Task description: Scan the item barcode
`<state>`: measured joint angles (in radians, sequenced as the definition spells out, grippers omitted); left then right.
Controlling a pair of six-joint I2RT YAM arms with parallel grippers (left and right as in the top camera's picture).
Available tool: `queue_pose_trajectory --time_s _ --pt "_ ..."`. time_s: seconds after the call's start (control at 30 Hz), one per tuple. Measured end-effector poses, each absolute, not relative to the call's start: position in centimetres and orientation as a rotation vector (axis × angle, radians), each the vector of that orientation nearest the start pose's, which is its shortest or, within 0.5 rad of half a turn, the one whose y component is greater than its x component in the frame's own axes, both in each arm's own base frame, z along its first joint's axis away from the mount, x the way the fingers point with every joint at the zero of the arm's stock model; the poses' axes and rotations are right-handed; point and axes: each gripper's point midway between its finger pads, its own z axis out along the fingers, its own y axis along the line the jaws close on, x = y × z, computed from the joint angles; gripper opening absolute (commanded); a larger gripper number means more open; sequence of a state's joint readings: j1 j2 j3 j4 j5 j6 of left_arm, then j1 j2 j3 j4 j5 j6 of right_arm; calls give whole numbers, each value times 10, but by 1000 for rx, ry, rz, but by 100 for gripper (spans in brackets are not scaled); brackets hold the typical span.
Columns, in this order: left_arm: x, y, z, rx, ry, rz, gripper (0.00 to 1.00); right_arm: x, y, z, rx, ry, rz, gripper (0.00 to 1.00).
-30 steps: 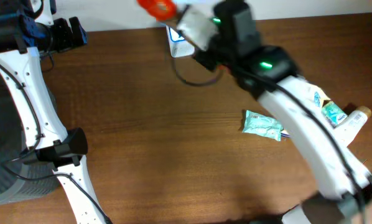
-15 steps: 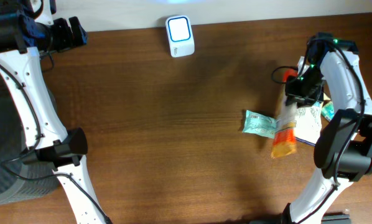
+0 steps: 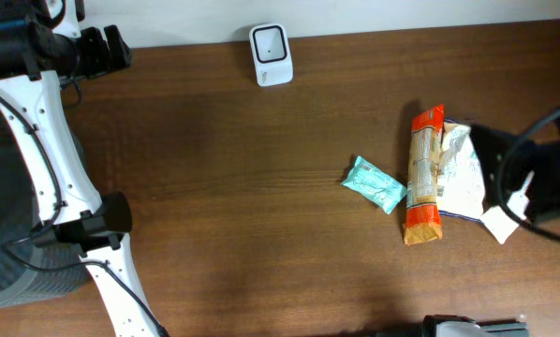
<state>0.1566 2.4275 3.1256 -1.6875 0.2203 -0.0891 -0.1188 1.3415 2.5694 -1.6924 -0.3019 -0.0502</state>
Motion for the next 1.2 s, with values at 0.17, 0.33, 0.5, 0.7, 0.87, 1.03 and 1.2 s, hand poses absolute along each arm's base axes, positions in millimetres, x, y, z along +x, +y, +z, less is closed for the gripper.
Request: queue_pose_trajectory --time_s 0.17,0.33,0.5,0.7,0.87,1.03,1.2 --pt "501 41 288 -228 2534 -255 99 202 4 510 -80 1920 17 99" --pt "501 41 288 -228 2533 -255 99 250 0 400 -169 1640 -74 99" --pt "502 41 288 -228 2531 -254 99 245 22 255 -251 1475 -30 99" --pt "501 41 288 -228 2534 -255 99 245 21 162 -253 1612 -14 99" --pt "501 41 288 -228 2534 -255 99 245 22 163 -255 1608 -17 99" --pt "501 41 288 -228 2533 -255 99 245 22 163 -255 1608 -17 99" --pt "501 51 286 -233 2539 -175 99 245 22 163 -255 1608 -17 99"
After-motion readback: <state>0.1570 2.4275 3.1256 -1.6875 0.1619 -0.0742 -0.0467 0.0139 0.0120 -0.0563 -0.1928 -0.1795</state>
